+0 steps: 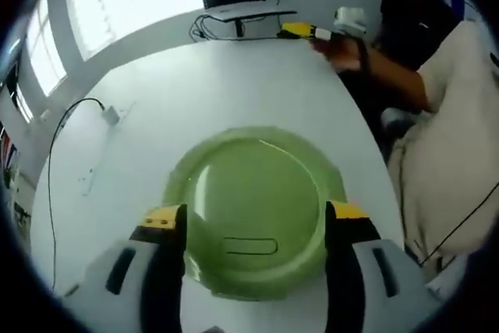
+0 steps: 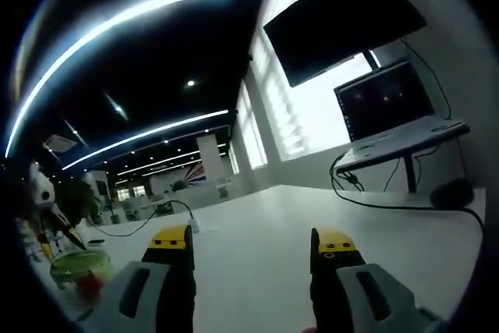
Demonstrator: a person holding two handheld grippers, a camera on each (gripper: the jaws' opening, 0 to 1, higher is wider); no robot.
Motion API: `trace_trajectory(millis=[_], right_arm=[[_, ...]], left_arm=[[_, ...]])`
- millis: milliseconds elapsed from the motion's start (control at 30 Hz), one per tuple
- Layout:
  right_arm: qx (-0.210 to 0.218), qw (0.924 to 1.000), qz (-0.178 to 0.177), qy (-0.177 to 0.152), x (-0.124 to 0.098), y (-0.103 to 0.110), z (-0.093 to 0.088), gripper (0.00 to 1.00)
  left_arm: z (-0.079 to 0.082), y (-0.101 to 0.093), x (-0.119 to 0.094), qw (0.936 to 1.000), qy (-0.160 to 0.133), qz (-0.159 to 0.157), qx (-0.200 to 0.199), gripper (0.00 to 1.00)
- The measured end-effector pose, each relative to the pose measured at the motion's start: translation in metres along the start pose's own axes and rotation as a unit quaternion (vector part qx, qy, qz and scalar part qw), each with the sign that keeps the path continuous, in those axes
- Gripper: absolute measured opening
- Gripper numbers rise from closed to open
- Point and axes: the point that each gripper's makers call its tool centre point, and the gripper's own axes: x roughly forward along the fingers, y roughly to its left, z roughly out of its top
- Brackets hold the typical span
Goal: Open container latches remove lid place lid upside down on tabletop take tomato from container place on tabletop
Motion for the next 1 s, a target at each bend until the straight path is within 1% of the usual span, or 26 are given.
trace_trajectory(millis=[133, 200, 233, 267, 300, 333, 533, 667, 833, 933, 1000], right_arm=[[0.0, 1.0, 0.0, -0.001, -0.001, -0.001, 0.001, 0.54], [0.001, 1.0, -0.001, -0.002, -0.001, -0.001, 0.002, 0.54], [0.001, 1.0, -0.002, -0.002, -0.002, -0.002, 0.002, 0.54], [0.001, 1.0, -0.002, -0.003, -0.002, -0.002, 0.003, 0.54], [0.002, 1.0, -0.002, -0.003, -0.003, -0.002, 0.003, 0.54], [0.002, 1.0, -0.003, -0.003, -0.003, -0.003, 0.003, 0.54], [0.004, 1.0, -0.007, -0.006, -0.005, -0.008, 0.005, 0.54], [0.007, 0.9999, -0.009, -0.007, -0.005, -0.011, 0.005, 0.53], [0.008, 0.9999, -0.009, -0.005, -0.004, -0.013, 0.004, 0.53], [0.01, 0.9999, -0.008, -0.004, -0.004, -0.012, 0.002, 0.53], [0.012, 0.9999, -0.006, -0.002, -0.003, -0.01, 0.0, 0.53]], left_arm=[[0.001, -0.002, 0.002, 1.0, 0.007, -0.006, 0.0, 0.69], [0.002, -0.002, 0.004, 0.9998, 0.016, -0.008, 0.0, 0.69], [-0.007, 0.004, 0.003, 0.9988, 0.044, -0.003, 0.02, 0.67], [-0.007, 0.006, 0.004, 0.9988, 0.045, 0.002, 0.017, 0.67], [-0.005, 0.008, 0.005, 0.9992, 0.04, -0.006, 0.009, 0.68], [-0.004, 0.009, 0.006, 0.9992, 0.038, -0.012, 0.009, 0.68], [-0.002, 0.009, 0.012, 0.9986, 0.046, -0.027, -0.002, 0.68], [-0.001, 0.007, 0.013, 0.9978, 0.056, -0.034, -0.001, 0.68], [-0.004, 0.019, 0.012, 0.9966, 0.072, -0.04, 0.005, 0.68], [-0.006, 0.025, 0.011, 0.995, 0.091, -0.04, 0.005, 0.68], [-0.01, 0.038, 0.01, 0.9943, 0.098, -0.041, 0.005, 0.67]])
